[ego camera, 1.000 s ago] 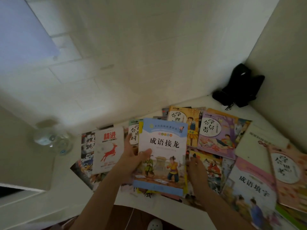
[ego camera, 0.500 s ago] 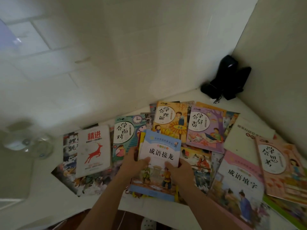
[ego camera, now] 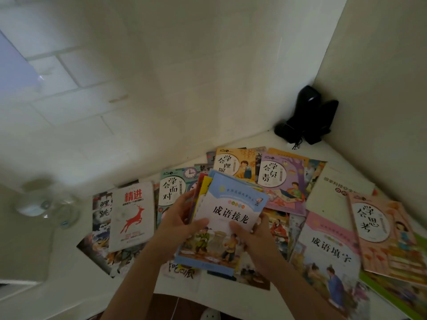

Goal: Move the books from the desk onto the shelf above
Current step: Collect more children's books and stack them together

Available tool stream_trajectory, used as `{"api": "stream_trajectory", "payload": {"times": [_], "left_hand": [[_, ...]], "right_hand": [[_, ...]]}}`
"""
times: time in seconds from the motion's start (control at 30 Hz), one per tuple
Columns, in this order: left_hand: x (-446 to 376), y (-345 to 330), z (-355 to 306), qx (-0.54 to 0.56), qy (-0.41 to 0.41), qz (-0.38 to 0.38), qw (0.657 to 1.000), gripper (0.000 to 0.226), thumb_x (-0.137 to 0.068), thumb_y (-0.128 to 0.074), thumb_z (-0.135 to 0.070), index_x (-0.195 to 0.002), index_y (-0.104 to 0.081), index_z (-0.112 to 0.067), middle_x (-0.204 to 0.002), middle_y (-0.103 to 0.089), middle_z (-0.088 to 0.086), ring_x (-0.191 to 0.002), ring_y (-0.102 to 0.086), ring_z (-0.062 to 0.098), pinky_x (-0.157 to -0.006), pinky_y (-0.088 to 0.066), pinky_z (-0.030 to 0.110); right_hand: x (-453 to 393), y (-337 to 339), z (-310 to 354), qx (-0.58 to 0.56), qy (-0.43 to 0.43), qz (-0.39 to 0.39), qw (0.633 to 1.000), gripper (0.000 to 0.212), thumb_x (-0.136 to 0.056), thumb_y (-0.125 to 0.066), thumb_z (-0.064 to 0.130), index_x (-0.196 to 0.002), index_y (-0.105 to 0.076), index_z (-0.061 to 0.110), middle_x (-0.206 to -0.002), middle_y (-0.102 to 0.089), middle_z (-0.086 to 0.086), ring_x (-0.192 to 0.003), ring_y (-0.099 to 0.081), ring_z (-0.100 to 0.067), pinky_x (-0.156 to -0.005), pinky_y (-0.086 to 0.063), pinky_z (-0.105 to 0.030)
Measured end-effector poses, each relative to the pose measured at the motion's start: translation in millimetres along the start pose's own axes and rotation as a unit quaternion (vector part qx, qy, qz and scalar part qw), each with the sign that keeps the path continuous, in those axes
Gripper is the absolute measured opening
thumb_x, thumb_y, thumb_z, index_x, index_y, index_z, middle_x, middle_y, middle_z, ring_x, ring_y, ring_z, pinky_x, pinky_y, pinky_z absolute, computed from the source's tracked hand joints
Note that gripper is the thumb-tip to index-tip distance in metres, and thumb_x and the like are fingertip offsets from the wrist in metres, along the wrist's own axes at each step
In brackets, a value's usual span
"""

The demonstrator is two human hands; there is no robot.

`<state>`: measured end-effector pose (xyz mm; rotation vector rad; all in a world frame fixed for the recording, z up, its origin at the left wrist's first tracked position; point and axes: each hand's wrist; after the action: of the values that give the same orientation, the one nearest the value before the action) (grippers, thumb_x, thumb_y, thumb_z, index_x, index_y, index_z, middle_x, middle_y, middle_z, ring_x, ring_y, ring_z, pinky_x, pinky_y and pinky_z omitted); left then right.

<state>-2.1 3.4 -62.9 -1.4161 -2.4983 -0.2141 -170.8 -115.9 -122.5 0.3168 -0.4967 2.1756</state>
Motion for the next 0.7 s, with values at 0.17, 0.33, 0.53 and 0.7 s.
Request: {"api": "stream_trajectory", "payload": {"times": [0.17, 0.33, 0.53, 0.7], "left_hand": [[-22, -34, -11, -0.06, -0.075, 0.05, 0.994, 0.06, -0.09, -0.059, -0.001, -0.141, -0.035, -0.023, -0.131, -0.059, 0.0, -0.119, -0.06, 0.022, -0.089, -0.055, 0.043], [-42, -73, 19, -0.088, -0.052, 0.092, 0.991, 0.088, -0.094, -0.057, -0.01, -0.15, 0.004, -0.04, -0.148, -0.04, 0.015, -0.126, -0.052, 0.019, -0.101, -0.048, 0.044], [-48, -98, 44, -0.135, -0.024, 0.049, 0.989, 0.097, -0.083, -0.071, -0.003, -0.152, -0.005, -0.022, -0.122, -0.059, 0.004, -0.113, -0.059, 0.027, -0.098, -0.048, 0.035], [-56, -96, 36, -0.112, -0.02, 0.041, 0.993, 0.096, -0.087, -0.069, -0.016, -0.128, 0.001, -0.068, -0.15, -0.031, 0.021, -0.13, -0.043, 0.038, -0.089, -0.052, 0.022]], "right_hand": [[11, 23, 26, 0.152, 0.17, -0.062, 0.972, 0.075, -0.082, -0.066, 0.032, -0.146, -0.029, 0.019, -0.119, -0.062, -0.005, -0.101, -0.065, -0.016, -0.081, -0.057, -0.031], [20, 56, 19, 0.176, 0.151, -0.11, 0.967, 0.071, -0.087, -0.065, 0.028, -0.144, -0.026, 0.011, -0.11, -0.059, 0.016, -0.094, -0.059, 0.014, -0.078, -0.05, -0.008], [13, 69, -8, 0.208, 0.091, -0.11, 0.968, 0.08, -0.09, -0.063, 0.014, -0.152, -0.012, 0.008, -0.103, -0.059, 0.021, -0.085, -0.061, 0.016, -0.079, -0.056, -0.021], [6, 62, -4, 0.187, 0.102, -0.141, 0.967, 0.084, -0.09, -0.058, 0.002, -0.153, -0.002, 0.007, -0.095, -0.059, 0.014, -0.085, -0.062, 0.012, -0.081, -0.052, -0.023]]}}
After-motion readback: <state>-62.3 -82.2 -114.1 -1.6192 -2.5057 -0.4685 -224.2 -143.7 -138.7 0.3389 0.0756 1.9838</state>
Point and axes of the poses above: each hand's wrist, its own x-axis away from the middle knuckle, its own y-axis out of the back of the hand, z = x × y
